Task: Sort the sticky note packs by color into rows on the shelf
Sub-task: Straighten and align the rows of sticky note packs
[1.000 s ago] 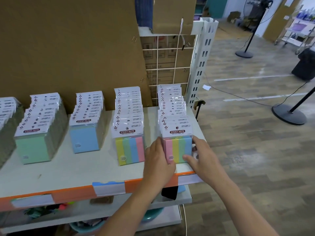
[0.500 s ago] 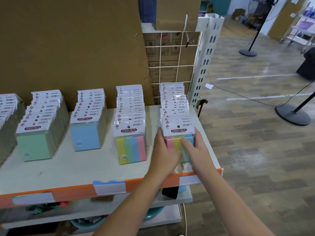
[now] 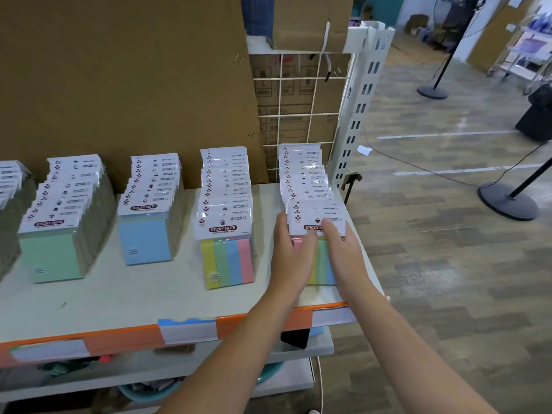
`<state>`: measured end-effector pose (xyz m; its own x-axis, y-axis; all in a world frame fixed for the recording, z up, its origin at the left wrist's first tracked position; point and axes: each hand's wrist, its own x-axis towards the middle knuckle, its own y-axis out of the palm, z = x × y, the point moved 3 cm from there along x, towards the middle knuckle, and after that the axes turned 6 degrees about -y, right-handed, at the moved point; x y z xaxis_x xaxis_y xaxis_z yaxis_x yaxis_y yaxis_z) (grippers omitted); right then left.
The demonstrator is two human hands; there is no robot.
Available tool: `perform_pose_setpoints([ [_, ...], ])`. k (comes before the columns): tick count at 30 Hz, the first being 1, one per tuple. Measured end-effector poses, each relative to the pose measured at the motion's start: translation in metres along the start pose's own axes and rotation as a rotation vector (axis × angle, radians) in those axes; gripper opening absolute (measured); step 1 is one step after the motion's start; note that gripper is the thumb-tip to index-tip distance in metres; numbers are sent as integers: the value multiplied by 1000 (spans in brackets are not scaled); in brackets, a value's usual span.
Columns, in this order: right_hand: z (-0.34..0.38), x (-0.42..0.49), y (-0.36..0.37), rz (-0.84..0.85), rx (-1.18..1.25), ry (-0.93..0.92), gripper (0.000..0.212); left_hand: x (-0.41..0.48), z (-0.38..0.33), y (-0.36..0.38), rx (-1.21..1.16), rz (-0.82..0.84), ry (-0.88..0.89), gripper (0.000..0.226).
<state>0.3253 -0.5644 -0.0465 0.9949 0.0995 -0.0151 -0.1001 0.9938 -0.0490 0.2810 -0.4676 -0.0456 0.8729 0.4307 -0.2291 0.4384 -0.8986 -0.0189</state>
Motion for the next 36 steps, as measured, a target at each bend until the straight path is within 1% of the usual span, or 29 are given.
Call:
perform_pose_setpoints([
  [1, 0, 1, 1, 8, -8, 0, 32, 3, -2, -2, 2, -10, -11, 54],
  [3, 2, 3, 4, 37, -8, 5, 33, 10, -7, -6, -10, -18, -55, 73],
  [4, 2, 4, 5, 49, -9, 9, 34, 13, -8, -7, -34, -8, -73, 74],
  [7, 3, 6, 6, 58, -36, 16, 35, 17, -8, -5, -80, 28, -66, 55],
  [9, 3, 7, 6, 72, -47, 7, 35, 15, -6, -4, -109, 18, -52, 51],
  [11, 2, 7, 5, 92, -51, 2, 36, 14, -3, -4, -133, 2, -43, 51],
  [16, 0, 10, 3, 168, 2, 29, 52, 17, -4, -3, -136, 11, -41, 52],
  [18, -1, 11, 4, 164, 20, 15, 51, 19, -4, -3, -142, 21, -38, 53],
  [20, -4, 13, 4, 160, 30, 6, 45, 21, -4, -3, -144, 31, -41, 54],
  [22, -6, 14, 4, 173, 54, 7, 47, 23, -2, -2, -153, 43, -61, 53],
  [24, -8, 17, 3, 186, 77, 11, 51, 25, 0, -3, -167, 41, -91, 48],
  [27, -6, 25, 0, 215, 112, -18, 48, 36, -4, -8, -223, 17, -131, 37],
  [30, -2, 44, 1, 262, 171, -30, 53, 49, -8, -8, -321, 44, -181, 45],
  [32, 1, 55, 6, 308, 214, -26, 54, 51, -11, -2, -299, 68, -151, 45],
  [34, 0, 63, 8, 342, 240, -23, 56, 51, -9, 4, -264, 46, -123, 47],
  [36, -4, 66, 7, 365, 266, 9, 62, 52, -7, 8, -241, 27, -125, 48],
])
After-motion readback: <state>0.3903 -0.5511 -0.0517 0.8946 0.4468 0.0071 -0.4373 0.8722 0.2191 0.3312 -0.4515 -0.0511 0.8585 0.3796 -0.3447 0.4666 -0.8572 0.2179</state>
